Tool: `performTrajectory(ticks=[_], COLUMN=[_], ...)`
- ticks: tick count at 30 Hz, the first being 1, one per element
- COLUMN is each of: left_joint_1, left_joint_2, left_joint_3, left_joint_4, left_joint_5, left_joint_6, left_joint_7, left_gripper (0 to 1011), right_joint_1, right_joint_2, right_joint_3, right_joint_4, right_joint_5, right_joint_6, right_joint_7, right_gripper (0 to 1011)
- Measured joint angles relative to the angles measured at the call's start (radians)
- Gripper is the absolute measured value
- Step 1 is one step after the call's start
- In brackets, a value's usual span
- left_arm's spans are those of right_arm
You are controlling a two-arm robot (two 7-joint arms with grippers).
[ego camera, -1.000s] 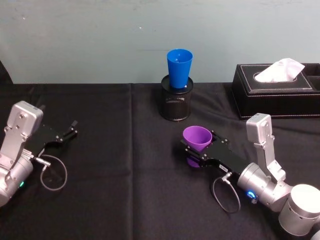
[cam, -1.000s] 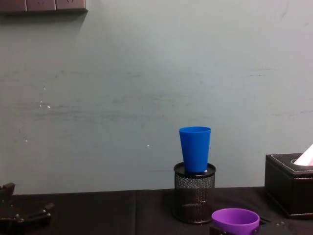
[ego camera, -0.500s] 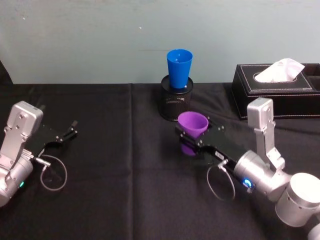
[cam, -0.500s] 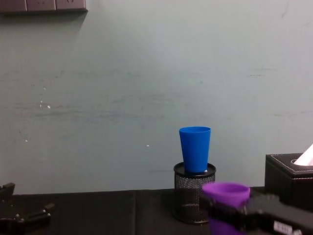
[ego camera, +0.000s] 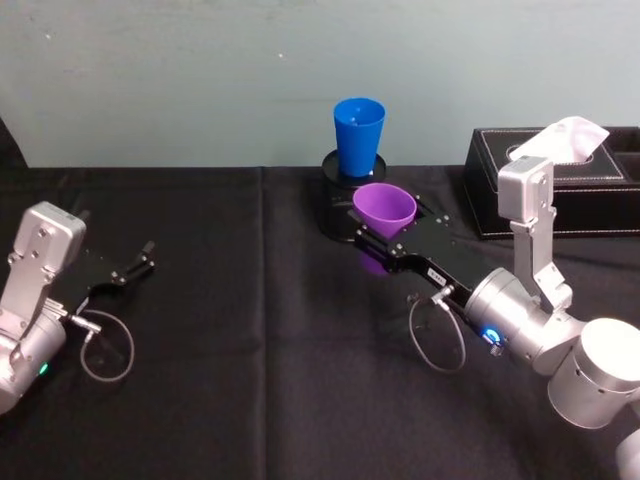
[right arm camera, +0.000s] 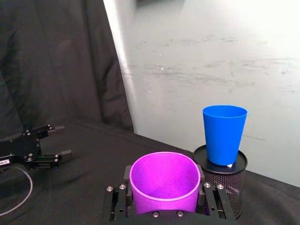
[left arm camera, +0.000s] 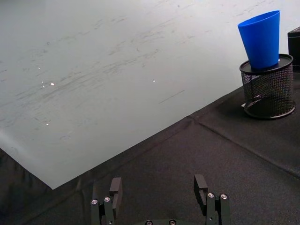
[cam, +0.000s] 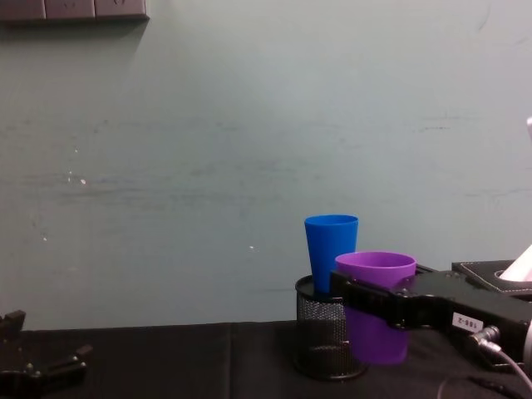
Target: Pick up one cup with a gripper and tap it against the other cup.
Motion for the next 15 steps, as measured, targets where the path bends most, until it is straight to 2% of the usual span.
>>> performTrajectory(ticks=[15], left_joint_1=[0.000], left_joint_2=[0.000], left_joint_3=[0.000], left_joint_4=[0.000], left_joint_5=[0.000], left_joint_6=[0.000], left_joint_7=[0.000], left_gripper=[1000], right_joint_1=[-0.001], right_joint_2=[0.001], right_joint_3=[-0.001], right_joint_4=[0.000], right_joint_5=[0.002], right_joint_6=[0.001], right_joint_7=[0.003], right_gripper=[734])
